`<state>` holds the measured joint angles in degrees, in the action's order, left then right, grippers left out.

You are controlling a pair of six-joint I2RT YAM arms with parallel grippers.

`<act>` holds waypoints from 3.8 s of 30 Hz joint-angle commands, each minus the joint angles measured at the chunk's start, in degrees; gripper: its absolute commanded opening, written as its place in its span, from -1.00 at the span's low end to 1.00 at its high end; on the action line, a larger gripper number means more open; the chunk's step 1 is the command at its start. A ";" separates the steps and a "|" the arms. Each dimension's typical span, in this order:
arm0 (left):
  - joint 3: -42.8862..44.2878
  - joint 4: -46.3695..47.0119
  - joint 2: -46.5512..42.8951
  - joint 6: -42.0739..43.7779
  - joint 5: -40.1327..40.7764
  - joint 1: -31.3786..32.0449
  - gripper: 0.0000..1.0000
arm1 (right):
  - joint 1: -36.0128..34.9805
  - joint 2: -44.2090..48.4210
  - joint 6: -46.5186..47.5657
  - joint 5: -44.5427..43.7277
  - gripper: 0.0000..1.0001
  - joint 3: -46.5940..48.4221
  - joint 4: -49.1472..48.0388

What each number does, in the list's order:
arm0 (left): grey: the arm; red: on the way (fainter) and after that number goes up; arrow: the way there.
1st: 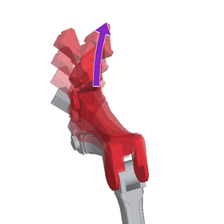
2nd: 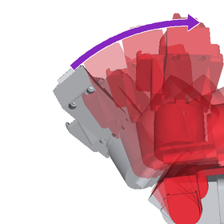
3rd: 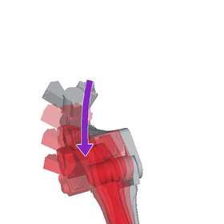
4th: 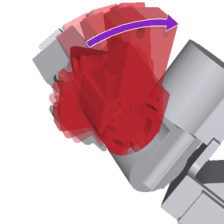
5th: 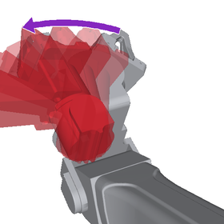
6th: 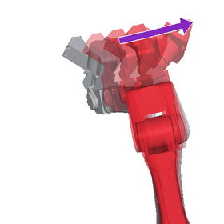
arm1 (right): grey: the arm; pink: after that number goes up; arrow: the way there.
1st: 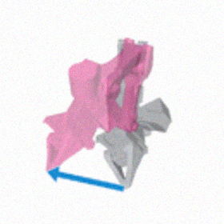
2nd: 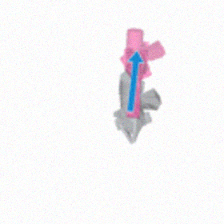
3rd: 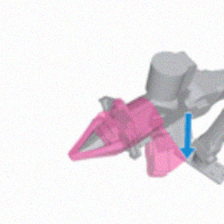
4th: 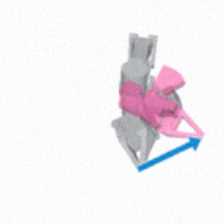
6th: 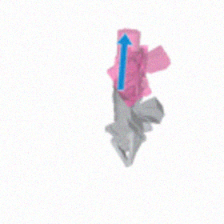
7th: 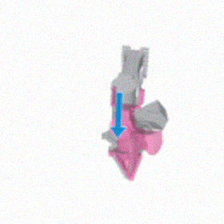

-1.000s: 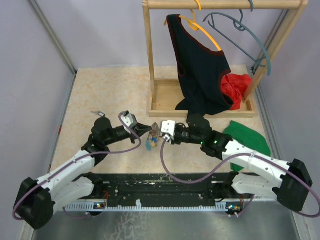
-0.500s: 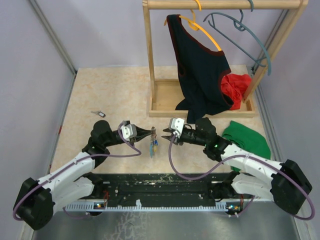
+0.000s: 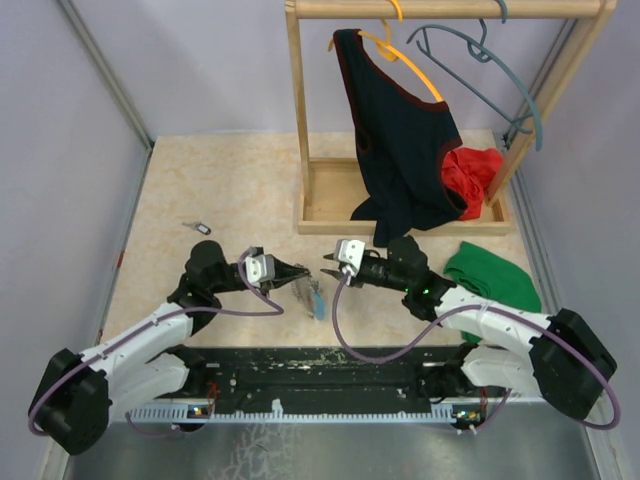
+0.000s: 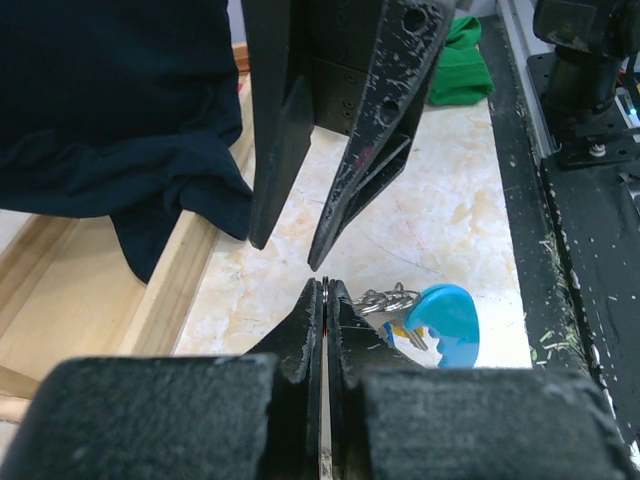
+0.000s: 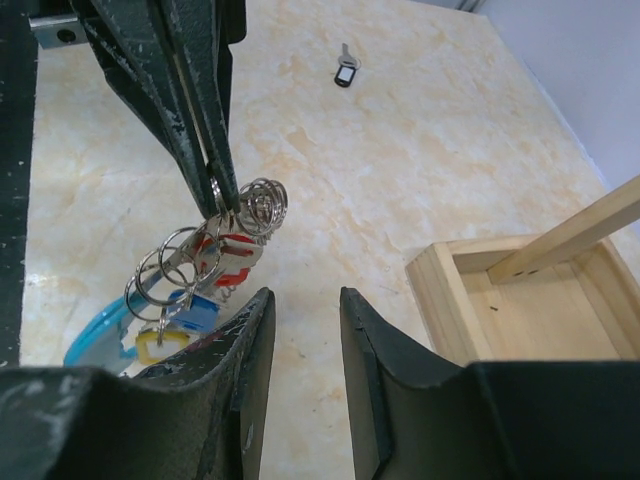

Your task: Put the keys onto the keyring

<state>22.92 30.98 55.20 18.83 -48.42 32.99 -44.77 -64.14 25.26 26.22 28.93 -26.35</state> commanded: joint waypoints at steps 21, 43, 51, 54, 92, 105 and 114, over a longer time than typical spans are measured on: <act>-0.34 7.07 4.74 5.63 -10.28 -0.21 -0.99 | -0.93 1.93 -8.44 -0.87 -0.33 1.57 2.48; -0.29 7.33 5.02 4.50 -14.27 -0.12 -0.99 | -6.18 -2.15 3.65 -0.89 -0.28 1.02 -1.34; -0.33 7.51 4.92 4.09 -14.26 -0.12 -0.99 | -6.73 -0.56 3.39 -0.75 -0.27 0.51 -1.51; -0.47 7.51 4.83 4.18 -14.08 -0.12 -0.99 | -6.74 0.59 3.18 -0.42 -0.29 0.44 -0.29; -1.11 7.82 3.79 3.89 -14.33 -0.10 -0.99 | -1.51 7.64 -30.92 -10.27 -0.22 9.93 21.66; -0.81 8.39 4.46 3.92 -14.86 -0.12 -0.99 | 0.39 1.29 -57.19 -6.28 -0.26 21.72 33.68; -0.94 8.48 4.50 3.76 -15.01 -0.12 -0.99 | 0.47 -3.22 -65.67 -6.89 -0.41 22.14 34.87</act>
<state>21.50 36.51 60.01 22.74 -61.43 32.99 -44.49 -66.98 -35.03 19.16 48.88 9.43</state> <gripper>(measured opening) 0.011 0.300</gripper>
